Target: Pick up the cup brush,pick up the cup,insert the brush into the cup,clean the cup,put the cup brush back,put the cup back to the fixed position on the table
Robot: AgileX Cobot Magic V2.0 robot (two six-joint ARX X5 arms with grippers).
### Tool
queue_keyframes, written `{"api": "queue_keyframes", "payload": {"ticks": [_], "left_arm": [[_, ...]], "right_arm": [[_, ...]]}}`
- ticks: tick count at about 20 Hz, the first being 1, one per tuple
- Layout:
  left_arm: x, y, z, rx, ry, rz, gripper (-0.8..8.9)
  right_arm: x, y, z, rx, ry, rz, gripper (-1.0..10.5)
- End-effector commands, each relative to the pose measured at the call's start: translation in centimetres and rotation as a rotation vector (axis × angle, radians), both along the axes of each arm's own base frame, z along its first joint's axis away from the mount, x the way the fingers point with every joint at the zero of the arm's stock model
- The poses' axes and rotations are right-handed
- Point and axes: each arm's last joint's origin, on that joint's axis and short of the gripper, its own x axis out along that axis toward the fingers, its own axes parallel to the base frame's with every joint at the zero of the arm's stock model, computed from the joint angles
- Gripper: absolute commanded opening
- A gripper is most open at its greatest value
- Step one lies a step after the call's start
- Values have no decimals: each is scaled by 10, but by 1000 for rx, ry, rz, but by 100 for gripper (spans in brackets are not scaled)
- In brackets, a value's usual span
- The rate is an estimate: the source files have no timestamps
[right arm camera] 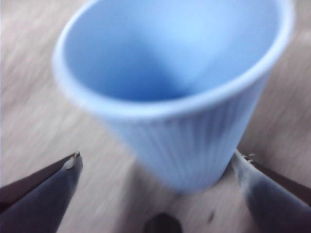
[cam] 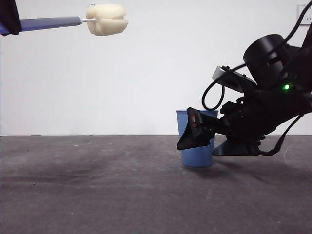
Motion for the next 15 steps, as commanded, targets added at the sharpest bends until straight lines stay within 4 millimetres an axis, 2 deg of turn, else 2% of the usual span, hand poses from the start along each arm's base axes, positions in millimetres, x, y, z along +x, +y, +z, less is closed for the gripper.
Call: {"api": "queue_keyframes", "payload": {"ticks": [1, 4, 6, 8, 15], "left_arm": [[0, 0, -2, 7, -1, -7, -8], [0, 0, -2, 2, -1, -1, -8], [0, 0, -2, 2, -1, -1, -8], [0, 0, -2, 3, -2, 1, -8], [0, 0, -2, -7, -2, 14, -8]], "right_arm": [[1, 1, -12, 17, 7, -18, 624], [5, 3, -23, 35, -13, -26, 614], [7, 3, -25, 52, -38, -47, 561], [8, 3, -26, 60, -47, -59, 558], [9, 3, -25, 48, -66, -95, 208]]}}
